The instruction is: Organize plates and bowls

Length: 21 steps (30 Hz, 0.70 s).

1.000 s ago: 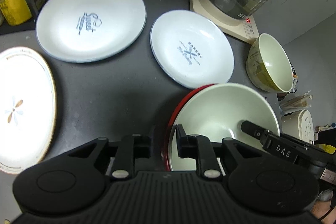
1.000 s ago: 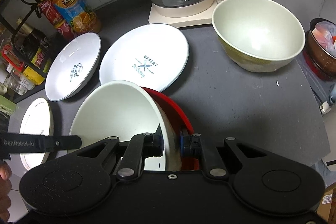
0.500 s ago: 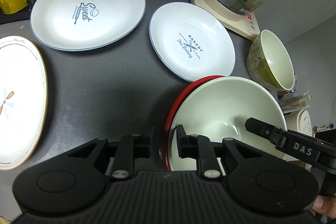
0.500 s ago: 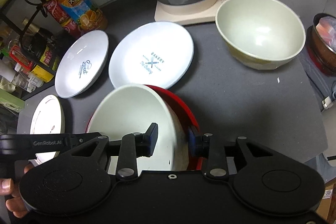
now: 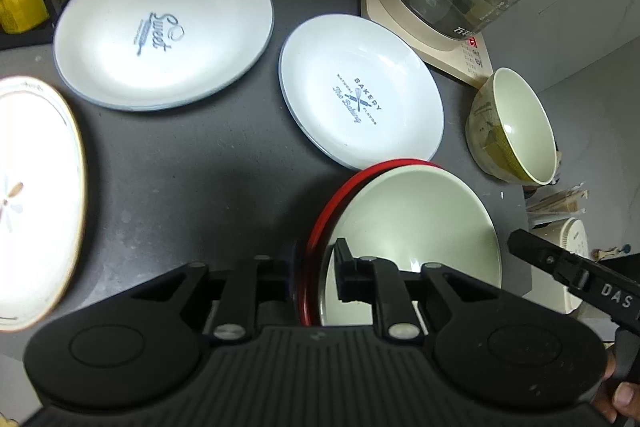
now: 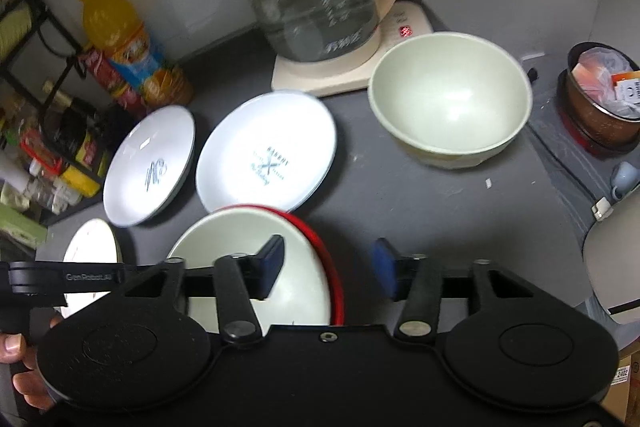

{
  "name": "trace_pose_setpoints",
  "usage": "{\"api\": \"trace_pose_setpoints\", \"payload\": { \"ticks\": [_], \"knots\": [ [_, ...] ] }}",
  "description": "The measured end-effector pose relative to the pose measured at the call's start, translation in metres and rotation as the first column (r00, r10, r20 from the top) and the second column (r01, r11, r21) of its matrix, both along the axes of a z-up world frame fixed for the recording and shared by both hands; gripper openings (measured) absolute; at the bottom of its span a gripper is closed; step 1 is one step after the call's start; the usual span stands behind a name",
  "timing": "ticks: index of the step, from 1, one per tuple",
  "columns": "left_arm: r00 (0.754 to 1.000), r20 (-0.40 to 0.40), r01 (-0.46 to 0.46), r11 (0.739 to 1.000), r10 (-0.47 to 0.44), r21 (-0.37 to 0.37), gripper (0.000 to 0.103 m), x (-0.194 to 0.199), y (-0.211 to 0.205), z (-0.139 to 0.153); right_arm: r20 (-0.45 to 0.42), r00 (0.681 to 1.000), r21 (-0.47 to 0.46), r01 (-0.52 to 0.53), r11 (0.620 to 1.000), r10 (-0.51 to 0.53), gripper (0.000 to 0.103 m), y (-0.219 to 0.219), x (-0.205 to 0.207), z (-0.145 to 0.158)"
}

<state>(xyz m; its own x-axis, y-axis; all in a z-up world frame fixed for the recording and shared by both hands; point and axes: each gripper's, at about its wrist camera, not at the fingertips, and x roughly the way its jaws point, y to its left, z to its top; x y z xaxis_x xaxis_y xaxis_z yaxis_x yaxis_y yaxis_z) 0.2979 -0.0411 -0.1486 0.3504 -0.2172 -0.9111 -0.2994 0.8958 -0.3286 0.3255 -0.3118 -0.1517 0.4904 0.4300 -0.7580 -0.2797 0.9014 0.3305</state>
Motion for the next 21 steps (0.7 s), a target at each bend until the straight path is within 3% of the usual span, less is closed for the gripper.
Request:
{"api": "trace_pose_setpoints", "payload": {
  "ticks": [4,10,15,21],
  "knots": [
    [0.999,0.027,0.027,0.998,-0.028,0.052,0.021,0.006,-0.005,0.015,0.012,0.999,0.023,0.044,0.999,-0.044,0.059,-0.018,0.003,0.001],
    [0.996,0.071,0.05,0.995,-0.055,0.081,0.042,0.021,-0.016,0.035,0.034,0.993,0.053,0.109,0.993,-0.111,0.077,-0.045,0.01,0.001],
    [0.992,0.094,0.079,0.993,-0.087,0.087,0.054,0.037,-0.034,0.041,0.039,0.99,0.064,0.135,0.989,-0.138,0.08,-0.062,0.017,-0.002],
    [0.988,0.111,0.101,0.991,-0.11,0.088,0.057,0.057,-0.058,0.045,0.04,0.984,0.084,0.173,0.981,-0.176,0.082,-0.083,0.029,-0.007]
  ]
}}
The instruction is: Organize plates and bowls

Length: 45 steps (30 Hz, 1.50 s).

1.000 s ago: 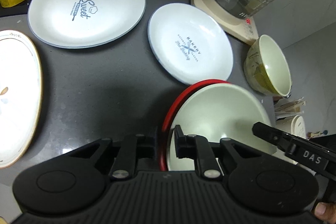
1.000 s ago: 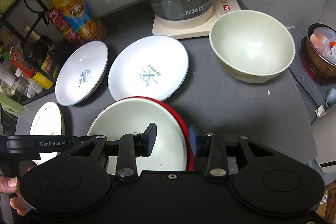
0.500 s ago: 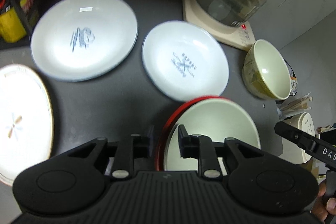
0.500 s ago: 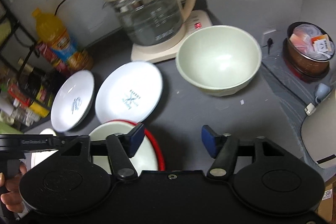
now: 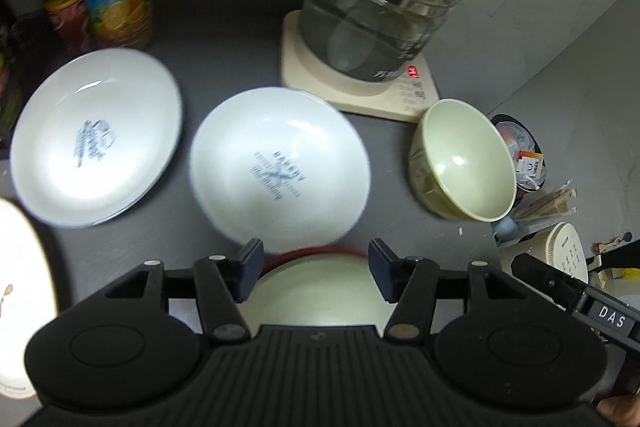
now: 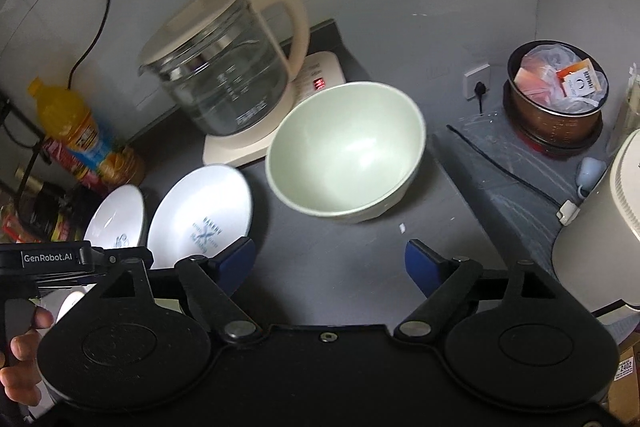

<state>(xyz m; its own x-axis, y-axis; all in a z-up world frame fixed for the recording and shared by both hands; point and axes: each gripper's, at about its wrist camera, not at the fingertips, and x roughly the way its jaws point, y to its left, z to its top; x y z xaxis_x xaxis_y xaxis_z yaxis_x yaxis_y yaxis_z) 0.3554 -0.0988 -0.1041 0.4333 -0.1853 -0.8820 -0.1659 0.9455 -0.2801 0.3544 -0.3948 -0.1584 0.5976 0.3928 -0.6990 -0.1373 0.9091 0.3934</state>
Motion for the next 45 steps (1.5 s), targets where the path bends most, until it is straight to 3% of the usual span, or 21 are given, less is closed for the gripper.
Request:
{"api": "trace_pose_setpoints", "payload": {
  "ticks": [14,20,28,34,36,40,45],
  "knots": [
    [0.999,0.005,0.053,0.999,-0.053,0.013,0.057,0.053,-0.06,-0.008,-0.019,0.999,0.031,0.041,0.999,-0.041,0.081,-0.032,0.041,-0.014],
    [0.997,-0.008,0.078,0.997,-0.078,0.017,0.057,0.071,-0.078,-0.019,-0.051,0.997,0.046,0.053,0.998,-0.051,0.071,-0.034,0.06,-0.025],
    [0.997,-0.039,0.062,0.998,-0.061,0.004,0.057,0.1,-0.093,-0.042,-0.126,0.99,0.084,0.08,0.993,-0.069,0.046,-0.035,0.084,-0.05],
    [0.997,-0.058,0.044,0.999,-0.044,0.002,0.052,0.115,-0.102,-0.061,-0.156,0.984,0.092,0.1,0.991,-0.085,0.039,-0.033,0.096,-0.062],
    [0.998,-0.057,0.04,0.999,-0.039,0.003,0.048,0.118,-0.105,-0.065,-0.163,0.983,0.09,0.103,0.991,-0.088,0.038,-0.032,0.1,-0.065],
    [0.997,-0.067,0.025,1.0,-0.025,0.002,0.036,0.126,-0.107,-0.073,-0.184,0.979,0.104,0.106,0.989,-0.085,0.024,-0.03,0.109,-0.077],
    [0.995,-0.092,0.028,0.999,-0.03,-0.022,0.009,0.133,-0.11,-0.092,-0.159,0.984,0.097,0.098,0.99,-0.082,0.022,-0.028,0.105,-0.075]
  ]
}}
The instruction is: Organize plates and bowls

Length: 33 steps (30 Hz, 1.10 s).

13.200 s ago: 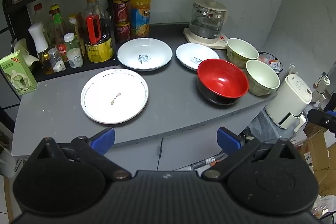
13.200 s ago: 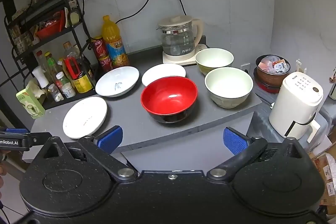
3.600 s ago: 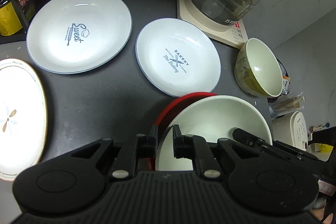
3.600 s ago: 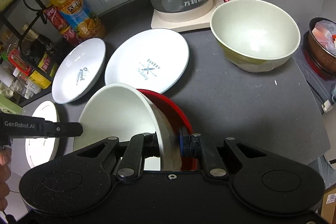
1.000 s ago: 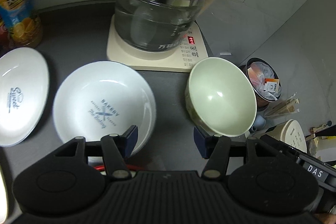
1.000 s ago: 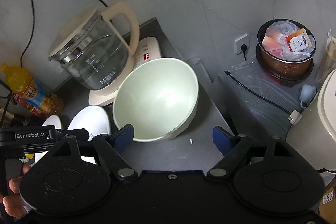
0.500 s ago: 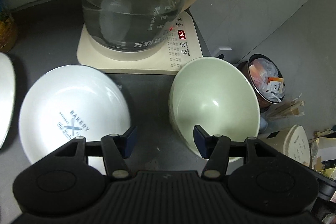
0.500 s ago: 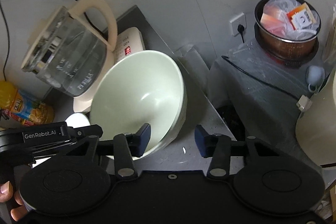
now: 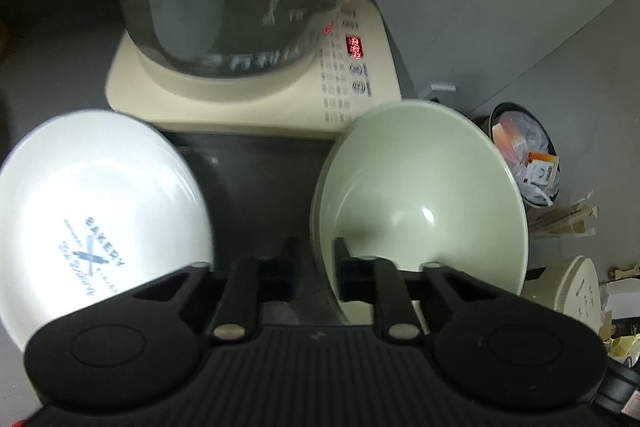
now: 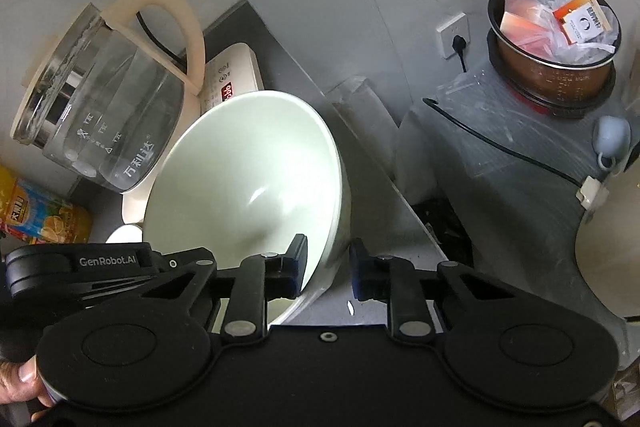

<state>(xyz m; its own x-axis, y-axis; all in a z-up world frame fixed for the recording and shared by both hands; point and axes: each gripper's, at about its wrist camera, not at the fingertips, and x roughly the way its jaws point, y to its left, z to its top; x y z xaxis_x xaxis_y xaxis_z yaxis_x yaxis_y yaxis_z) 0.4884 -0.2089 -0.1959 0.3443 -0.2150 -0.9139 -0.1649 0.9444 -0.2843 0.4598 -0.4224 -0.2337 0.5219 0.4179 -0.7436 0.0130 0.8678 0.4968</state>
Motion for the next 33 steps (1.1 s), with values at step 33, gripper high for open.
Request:
{"api": "trace_pose_setpoints", "payload": {
  "ticks": [33],
  "knots": [
    [0.993,0.101,0.077,0.994,-0.069,-0.08,0.01,-0.095,0.058,0.085,0.176,0.984,-0.017,0.034,0.999,-0.031,0.023,0.044,-0.119,0.089]
  ]
}}
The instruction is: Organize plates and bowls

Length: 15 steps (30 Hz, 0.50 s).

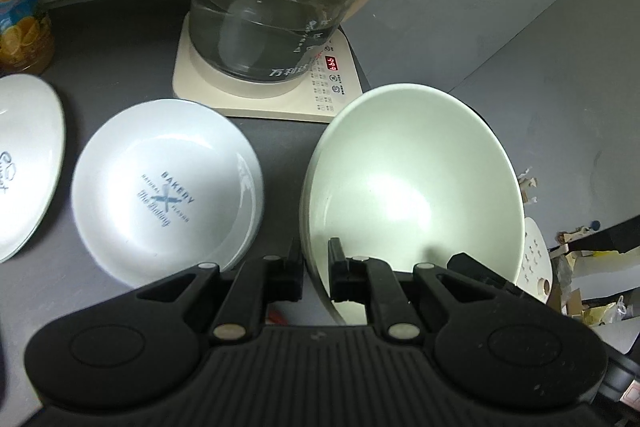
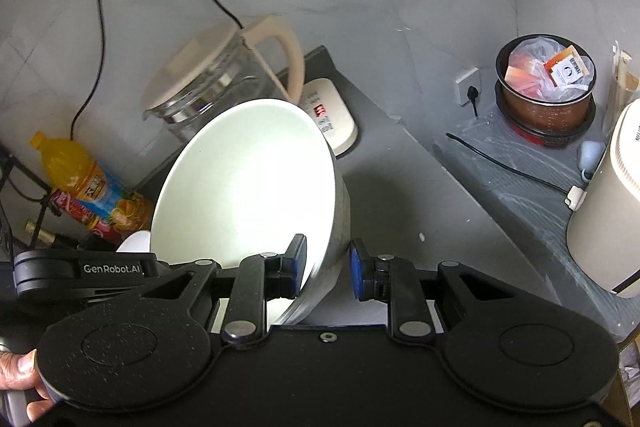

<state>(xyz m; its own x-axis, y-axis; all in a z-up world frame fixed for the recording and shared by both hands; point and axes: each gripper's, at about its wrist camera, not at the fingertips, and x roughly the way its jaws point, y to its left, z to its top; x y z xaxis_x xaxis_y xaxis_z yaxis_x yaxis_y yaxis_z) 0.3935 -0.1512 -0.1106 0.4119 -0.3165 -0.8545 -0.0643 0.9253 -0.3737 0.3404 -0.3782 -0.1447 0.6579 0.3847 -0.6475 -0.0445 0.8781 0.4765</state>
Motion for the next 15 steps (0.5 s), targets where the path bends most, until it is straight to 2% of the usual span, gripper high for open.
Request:
{"api": "trace_pose_setpoints", "payload": {
  "ticks": [15],
  "knots": [
    [1.0,0.022,0.002,0.999,-0.002,-0.036,0.01,-0.042,0.047,0.013,0.011,1.0,-0.025,-0.007,1.0,0.008,0.023,0.037,-0.046,0.015]
  ]
}}
